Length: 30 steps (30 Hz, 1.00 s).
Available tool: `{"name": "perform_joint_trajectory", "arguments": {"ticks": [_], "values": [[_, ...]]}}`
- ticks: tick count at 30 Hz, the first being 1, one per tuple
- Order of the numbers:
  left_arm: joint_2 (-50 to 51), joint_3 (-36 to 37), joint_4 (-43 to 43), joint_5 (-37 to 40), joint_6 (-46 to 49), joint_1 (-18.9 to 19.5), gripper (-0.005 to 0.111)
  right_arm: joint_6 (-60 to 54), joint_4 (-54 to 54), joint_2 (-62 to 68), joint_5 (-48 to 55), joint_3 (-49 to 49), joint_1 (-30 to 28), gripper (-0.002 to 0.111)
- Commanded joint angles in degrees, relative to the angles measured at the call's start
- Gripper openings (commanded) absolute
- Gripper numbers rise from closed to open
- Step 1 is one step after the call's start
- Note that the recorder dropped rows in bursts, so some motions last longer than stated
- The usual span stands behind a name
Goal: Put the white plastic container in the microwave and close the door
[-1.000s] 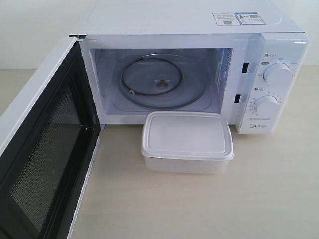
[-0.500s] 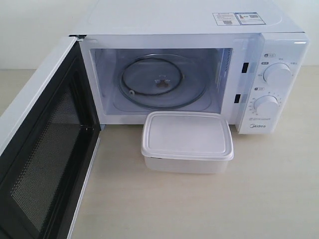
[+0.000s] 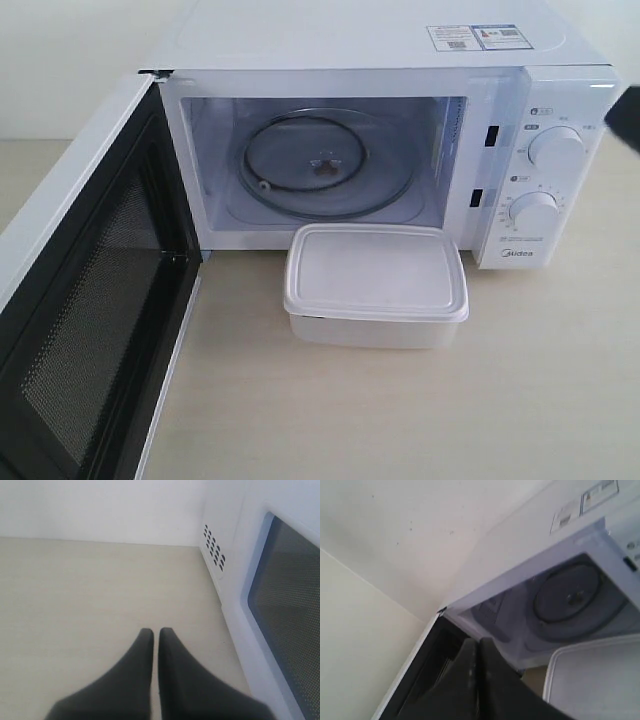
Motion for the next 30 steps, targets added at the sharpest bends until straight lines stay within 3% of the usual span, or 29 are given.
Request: {"name": "perform_joint_trajectory", "arguments": {"ticks": [1, 5, 15, 26, 30], "values": [[-0.2, 0.2, -0.2, -0.4, -0.1, -0.2, 0.004, 7.1, 2.5, 0.1, -8.2, 5.2, 3.9, 0.000], [-0.2, 0.2, -0.2, -0.4, -0.1, -0.2, 0.004, 16.4, 4.5, 0.1, -19.7, 11.2, 4.6, 0.000], [-0.2, 0.2, -0.2, -0.4, -0.1, -0.2, 0.004, 23.3, 9.9, 5.9, -17.7, 17.9, 4.6, 0.000], [-0.2, 0.2, -0.2, -0.4, -0.1, -0.2, 0.004, 41.0, -8.3, 28.0, -36.7, 12.9, 4.6, 0.000], [-0.2, 0.2, -0.2, -0.4, -0.1, -0.2, 0.004, 43.9, -9.5, 38.1, -44.2, 11.3, 4.7, 0.000]]}}
